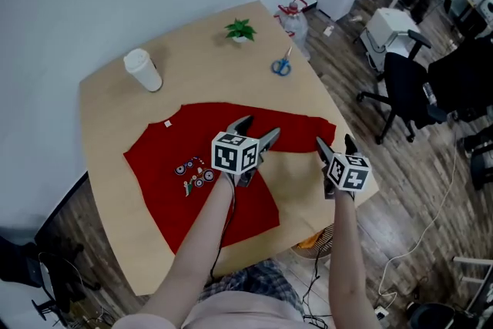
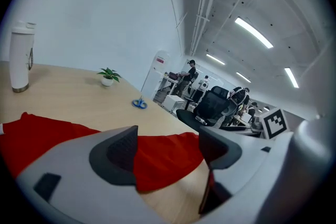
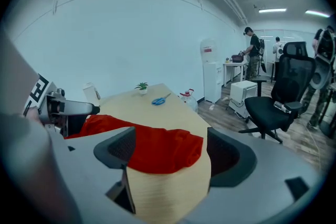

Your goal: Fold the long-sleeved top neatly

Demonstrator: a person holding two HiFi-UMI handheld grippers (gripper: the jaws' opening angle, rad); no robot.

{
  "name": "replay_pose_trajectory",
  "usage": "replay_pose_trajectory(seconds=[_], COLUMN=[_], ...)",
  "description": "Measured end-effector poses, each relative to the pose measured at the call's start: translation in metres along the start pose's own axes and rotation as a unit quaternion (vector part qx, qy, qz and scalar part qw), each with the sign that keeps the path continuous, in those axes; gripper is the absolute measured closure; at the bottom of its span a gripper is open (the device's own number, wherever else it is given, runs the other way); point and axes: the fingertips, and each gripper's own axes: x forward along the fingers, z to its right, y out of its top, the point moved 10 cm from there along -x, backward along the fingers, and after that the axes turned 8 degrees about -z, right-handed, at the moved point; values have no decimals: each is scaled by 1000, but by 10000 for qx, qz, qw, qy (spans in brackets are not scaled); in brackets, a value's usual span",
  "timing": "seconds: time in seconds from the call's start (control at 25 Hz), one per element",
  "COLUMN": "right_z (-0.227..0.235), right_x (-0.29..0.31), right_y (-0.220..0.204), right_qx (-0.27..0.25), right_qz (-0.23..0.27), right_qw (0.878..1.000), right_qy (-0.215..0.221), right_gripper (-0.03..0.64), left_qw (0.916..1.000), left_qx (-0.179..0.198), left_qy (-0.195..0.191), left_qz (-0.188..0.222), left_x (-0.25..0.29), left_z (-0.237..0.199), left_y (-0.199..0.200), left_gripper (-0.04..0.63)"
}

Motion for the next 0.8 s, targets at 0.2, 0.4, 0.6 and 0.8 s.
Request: replay_pose_trajectory(seconds=[0.2, 0.4, 0.6, 0.8], right_z=[24, 37, 40, 41], right_x=[10, 31, 54, 62], right_y=[-12, -22, -27, -27], right_qx=[199, 273, 322, 711], right_qz=[-258, -682, -1183, -1404], right_qw=[9989, 9964, 9918, 9875], right_qy=[-333, -417, -374, -100], right_gripper=[290, 336, 382, 434], left_qw=[9999, 9997, 9996, 9995], left_qx=[-7, -23, -72, -110], left_qy=[-140, -174, -171, -167], left_qz=[-70, -154, -190, -232], left_x=[13, 21, 22, 18], left_z=[14, 19, 17, 15], left_y=[-7, -17, -24, -29], left_gripper=[252, 252, 252, 252])
